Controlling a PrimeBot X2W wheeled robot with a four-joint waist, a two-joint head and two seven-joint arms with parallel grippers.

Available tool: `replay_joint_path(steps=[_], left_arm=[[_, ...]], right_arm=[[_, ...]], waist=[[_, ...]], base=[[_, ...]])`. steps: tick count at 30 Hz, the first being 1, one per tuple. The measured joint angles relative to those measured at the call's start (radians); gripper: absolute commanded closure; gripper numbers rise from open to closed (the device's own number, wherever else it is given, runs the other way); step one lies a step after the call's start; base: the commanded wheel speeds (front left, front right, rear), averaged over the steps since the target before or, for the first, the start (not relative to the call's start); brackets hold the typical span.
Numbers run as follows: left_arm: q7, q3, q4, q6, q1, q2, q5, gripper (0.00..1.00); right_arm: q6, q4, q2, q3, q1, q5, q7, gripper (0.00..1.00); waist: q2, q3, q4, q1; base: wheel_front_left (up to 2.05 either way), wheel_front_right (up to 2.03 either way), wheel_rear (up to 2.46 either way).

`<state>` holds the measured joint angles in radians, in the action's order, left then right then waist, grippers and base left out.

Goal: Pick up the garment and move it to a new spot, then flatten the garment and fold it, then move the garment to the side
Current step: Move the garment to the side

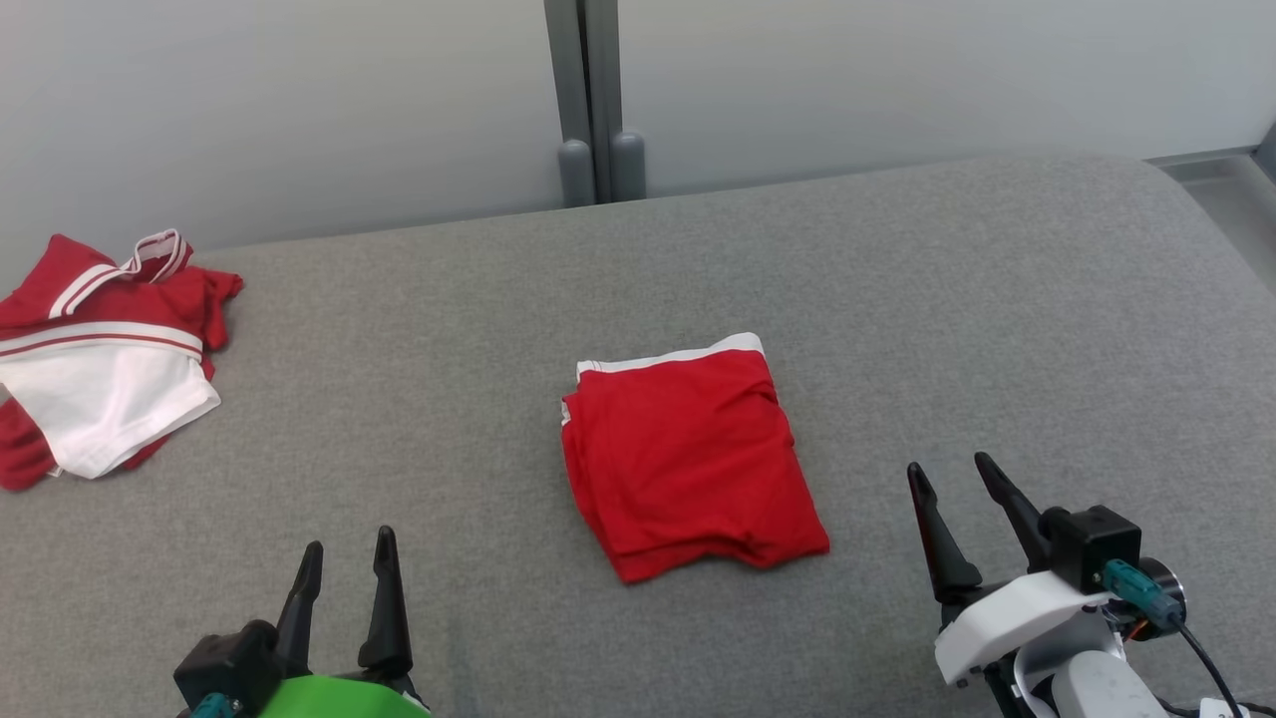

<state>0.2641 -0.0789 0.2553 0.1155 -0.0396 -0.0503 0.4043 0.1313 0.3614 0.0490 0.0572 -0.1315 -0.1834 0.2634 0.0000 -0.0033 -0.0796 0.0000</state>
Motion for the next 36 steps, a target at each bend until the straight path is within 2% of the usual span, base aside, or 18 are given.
replay_joint_path(steps=[10,14,19,28,36], left_arm=[[0.0,-0.017,0.003,0.0,0.004,0.0,0.0,0.0],[0.0,-0.023,0.003,0.0,0.027,0.001,-0.001,0.0],[0.0,-0.034,0.004,0.003,0.053,0.001,-0.009,0.0],[0.0,-0.043,0.005,0.006,0.08,0.001,-0.01,0.0],[0.0,-0.043,0.002,0.007,0.096,0.001,-0.007,0.0]], right_arm=[[0.0,0.024,0.0,0.004,-0.059,0.053,0.0,0.0],[0.0,0.061,0.0,0.023,-0.174,0.128,-0.067,0.0],[0.0,0.114,0.01,0.045,-0.282,0.147,-0.195,0.0],[0.0,0.249,0.081,0.123,-0.378,0.024,-0.455,0.0],[0.0,0.321,0.099,0.187,-0.403,-0.084,-0.56,0.0]], waist=[[0.0,0.009,0.02,0.0],[0.0,0.028,0.043,0.0],[0.0,0.049,0.076,0.0],[0.0,0.092,0.165,0.0],[0.0,0.141,0.218,0.0]], base=[[0.0,0.0,0.0],[0.0,0.0,0.0],[0.0,0.0,0.0],[0.0,0.0,0.0],[0.0,0.0,0.0]])
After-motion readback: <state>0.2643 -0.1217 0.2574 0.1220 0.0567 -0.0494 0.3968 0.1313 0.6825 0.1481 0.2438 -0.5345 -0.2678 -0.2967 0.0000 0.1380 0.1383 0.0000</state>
